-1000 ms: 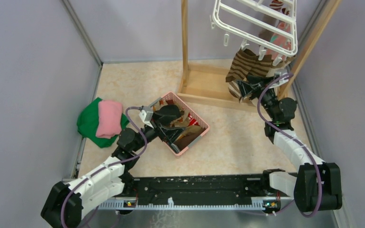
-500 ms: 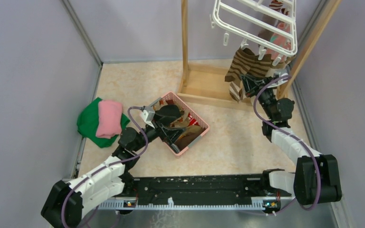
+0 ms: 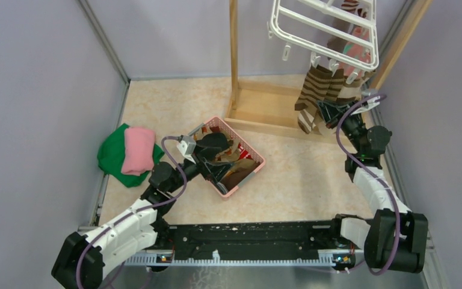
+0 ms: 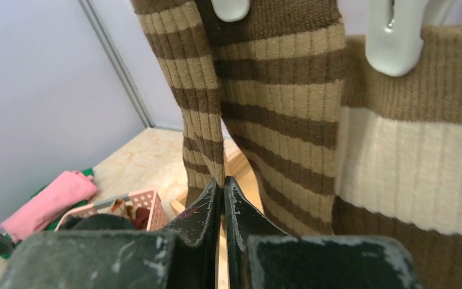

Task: Clip the socks to the hanger
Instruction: Rotate the hanger.

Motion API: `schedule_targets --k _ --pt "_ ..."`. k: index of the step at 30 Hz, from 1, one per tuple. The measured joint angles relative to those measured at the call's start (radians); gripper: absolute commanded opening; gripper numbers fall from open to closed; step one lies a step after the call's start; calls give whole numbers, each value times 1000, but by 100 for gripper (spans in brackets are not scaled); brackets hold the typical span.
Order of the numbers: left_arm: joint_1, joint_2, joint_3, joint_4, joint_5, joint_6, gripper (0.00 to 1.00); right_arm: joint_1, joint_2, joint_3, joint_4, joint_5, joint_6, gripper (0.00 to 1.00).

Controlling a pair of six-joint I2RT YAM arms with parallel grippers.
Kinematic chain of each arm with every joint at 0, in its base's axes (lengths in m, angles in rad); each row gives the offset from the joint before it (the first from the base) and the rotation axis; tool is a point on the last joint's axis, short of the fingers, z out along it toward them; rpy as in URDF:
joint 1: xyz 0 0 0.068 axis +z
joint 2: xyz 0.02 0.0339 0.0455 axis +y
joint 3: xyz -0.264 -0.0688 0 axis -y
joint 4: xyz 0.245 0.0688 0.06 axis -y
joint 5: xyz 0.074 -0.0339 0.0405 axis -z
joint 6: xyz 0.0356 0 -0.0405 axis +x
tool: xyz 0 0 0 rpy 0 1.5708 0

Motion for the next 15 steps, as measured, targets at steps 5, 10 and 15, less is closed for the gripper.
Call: schedule_targets --k 5,10,15 --pt "0 5 0 -1 0 13 93 -89 -41 33 -154 -76 2 0" --pt "0 26 0 5 19 23 92 -186 -53 93 -275 -122 0 0" --pt "0 26 0 11 37 31 92 -275 -56 138 -366 -153 -8 0"
